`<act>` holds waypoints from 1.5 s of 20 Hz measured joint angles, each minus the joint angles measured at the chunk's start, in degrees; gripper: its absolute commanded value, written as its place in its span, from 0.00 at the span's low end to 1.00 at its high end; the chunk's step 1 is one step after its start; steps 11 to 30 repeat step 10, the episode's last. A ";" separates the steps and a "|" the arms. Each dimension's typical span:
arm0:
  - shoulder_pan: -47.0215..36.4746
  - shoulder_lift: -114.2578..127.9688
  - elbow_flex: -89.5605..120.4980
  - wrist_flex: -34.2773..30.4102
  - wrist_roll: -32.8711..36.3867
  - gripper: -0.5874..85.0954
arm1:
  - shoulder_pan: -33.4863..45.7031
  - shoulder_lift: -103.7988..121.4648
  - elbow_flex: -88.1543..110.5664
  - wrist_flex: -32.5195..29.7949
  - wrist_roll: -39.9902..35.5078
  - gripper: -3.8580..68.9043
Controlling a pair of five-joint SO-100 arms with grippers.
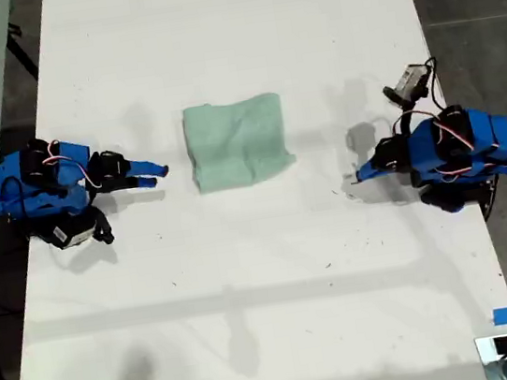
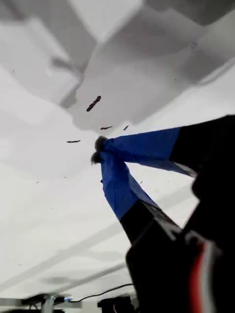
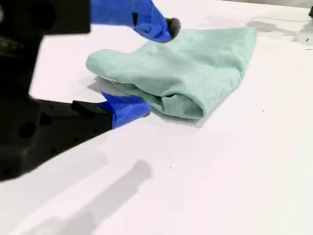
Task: Fold tshirt
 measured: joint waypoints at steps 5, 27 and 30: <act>0.44 0.00 0.00 0.00 0.00 0.26 | -1.23 2.20 0.62 -0.09 -9.05 0.13; 0.70 0.00 0.00 0.00 0.00 0.26 | -1.23 2.20 2.11 -0.09 -37.71 0.12; 0.70 0.00 0.00 0.00 0.00 0.26 | -1.23 2.20 2.11 -0.09 -37.71 0.12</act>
